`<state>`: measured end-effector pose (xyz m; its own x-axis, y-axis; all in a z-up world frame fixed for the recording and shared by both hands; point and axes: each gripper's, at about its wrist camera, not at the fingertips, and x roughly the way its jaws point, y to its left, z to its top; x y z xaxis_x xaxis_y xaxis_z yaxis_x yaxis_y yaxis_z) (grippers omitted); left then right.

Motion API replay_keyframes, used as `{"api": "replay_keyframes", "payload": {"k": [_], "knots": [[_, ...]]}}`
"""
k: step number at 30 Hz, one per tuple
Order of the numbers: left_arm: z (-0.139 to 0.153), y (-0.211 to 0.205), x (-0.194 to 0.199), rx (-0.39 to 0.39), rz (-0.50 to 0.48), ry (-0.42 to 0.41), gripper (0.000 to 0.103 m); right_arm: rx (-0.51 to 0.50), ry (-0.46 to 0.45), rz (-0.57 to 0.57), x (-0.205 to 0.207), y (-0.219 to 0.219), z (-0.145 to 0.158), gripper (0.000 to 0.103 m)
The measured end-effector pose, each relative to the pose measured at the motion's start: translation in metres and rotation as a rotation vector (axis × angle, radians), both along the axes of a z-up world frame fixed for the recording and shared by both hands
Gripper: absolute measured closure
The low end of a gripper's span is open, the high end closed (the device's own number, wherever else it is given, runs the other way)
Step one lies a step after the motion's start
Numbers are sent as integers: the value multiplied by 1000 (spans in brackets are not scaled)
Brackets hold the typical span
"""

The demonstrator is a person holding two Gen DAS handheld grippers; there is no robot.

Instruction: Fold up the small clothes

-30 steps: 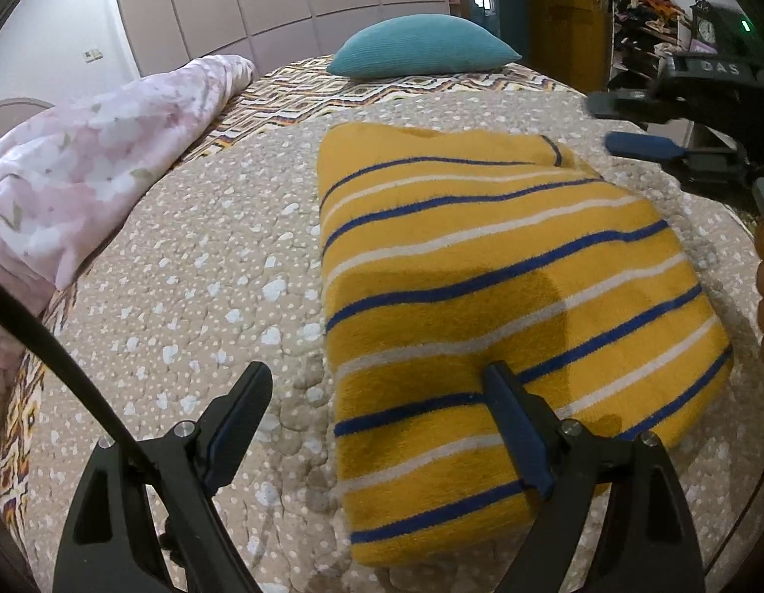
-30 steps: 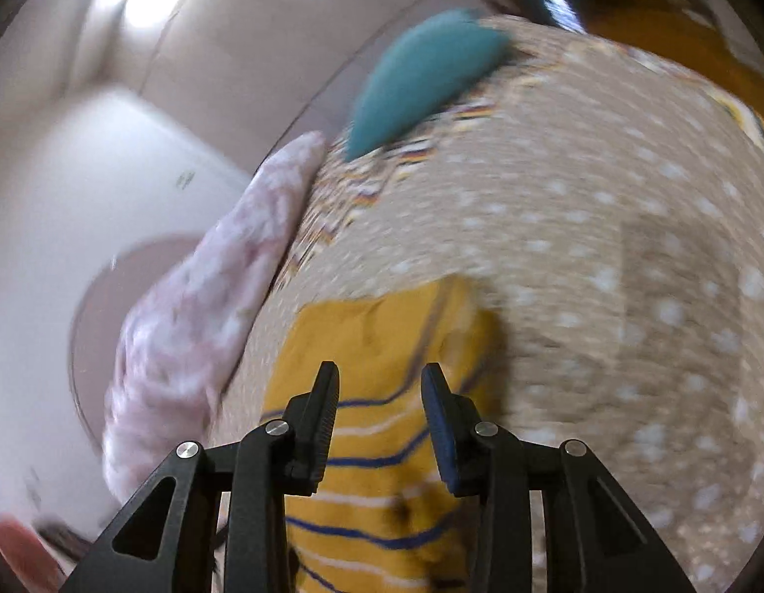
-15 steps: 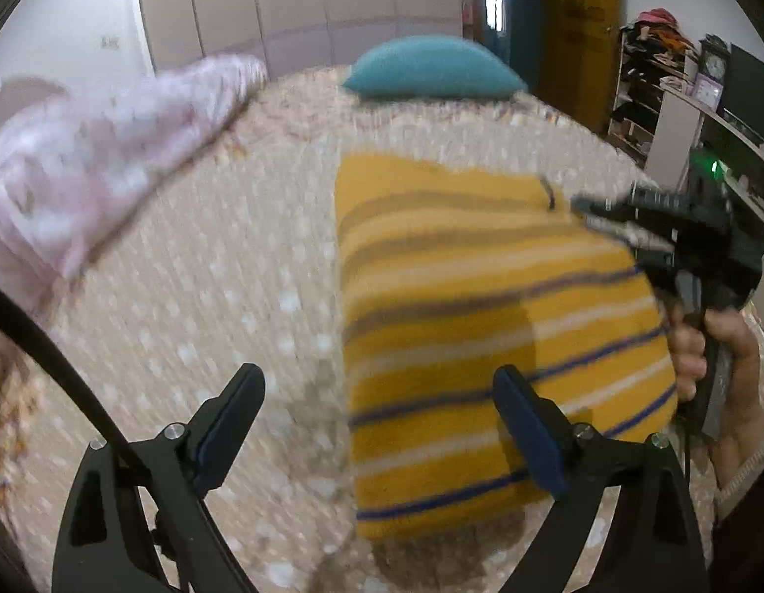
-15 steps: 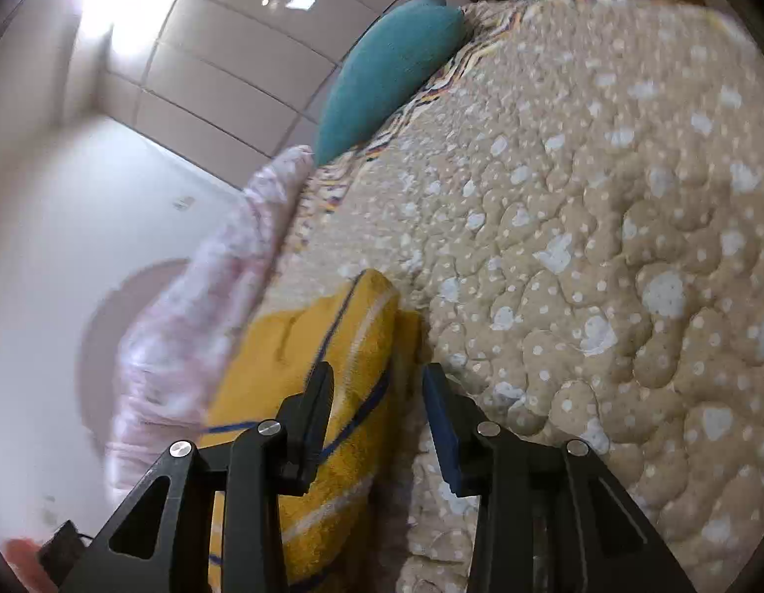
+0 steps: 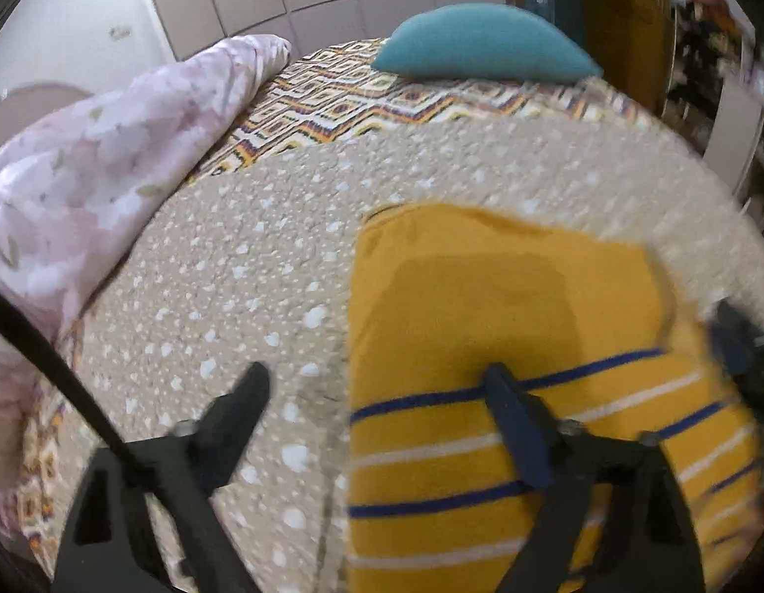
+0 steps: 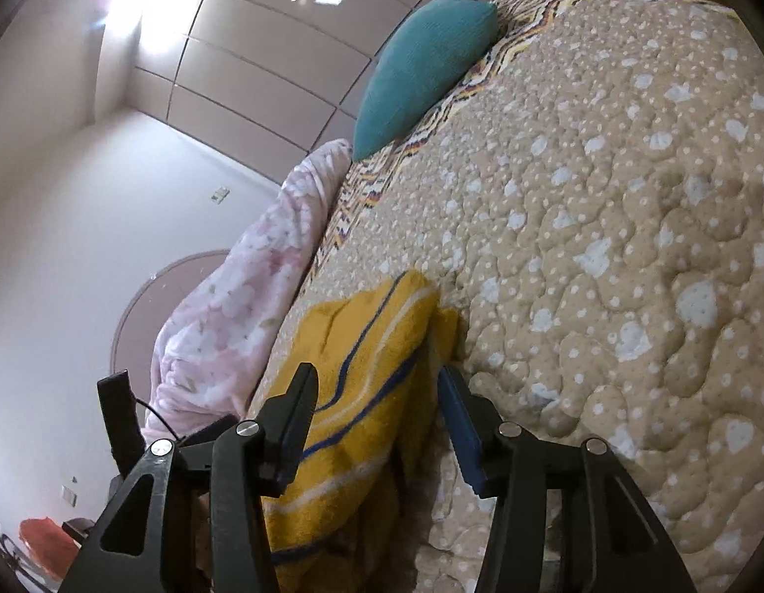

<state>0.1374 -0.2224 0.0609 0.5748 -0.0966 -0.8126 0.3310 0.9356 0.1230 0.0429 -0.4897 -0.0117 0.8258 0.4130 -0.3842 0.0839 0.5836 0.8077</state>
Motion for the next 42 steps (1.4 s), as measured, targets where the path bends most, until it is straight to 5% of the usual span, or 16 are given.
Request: {"api": "replay_keyframes", "payload": {"k": [4, 10, 16, 20, 25, 28, 34, 38, 42], "knots": [[27, -29, -24, -66, -102, -38, 25, -16, -18, -91, -13, -14, 7, 45], [-25, -91, -39, 164, -268, -45, 25, 51, -26, -135, -22, -30, 4, 44], [-6, -82, -43, 72, -203, -47, 26, 72, -28, -126, -22, -35, 4, 43], [16, -86, -80, 14, -278, -108, 26, 126, -43, -144, -28, -46, 0, 43], [-5, -124, -104, 143, -403, -98, 26, 133, -46, -148, -32, -51, 1, 43], [-28, -139, -85, 169, -385, 36, 26, 142, -47, -157, -35, -54, 1, 43], [-14, -147, -49, 29, -289, 85, 26, 173, -56, -180, -41, -61, -1, 43], [-39, -161, -9, 95, -224, 165, 26, 165, -50, -176, -40, -61, 0, 43], [-30, -157, 7, 12, -191, 175, 25, 159, -45, -166, -37, -60, 0, 42]]}}
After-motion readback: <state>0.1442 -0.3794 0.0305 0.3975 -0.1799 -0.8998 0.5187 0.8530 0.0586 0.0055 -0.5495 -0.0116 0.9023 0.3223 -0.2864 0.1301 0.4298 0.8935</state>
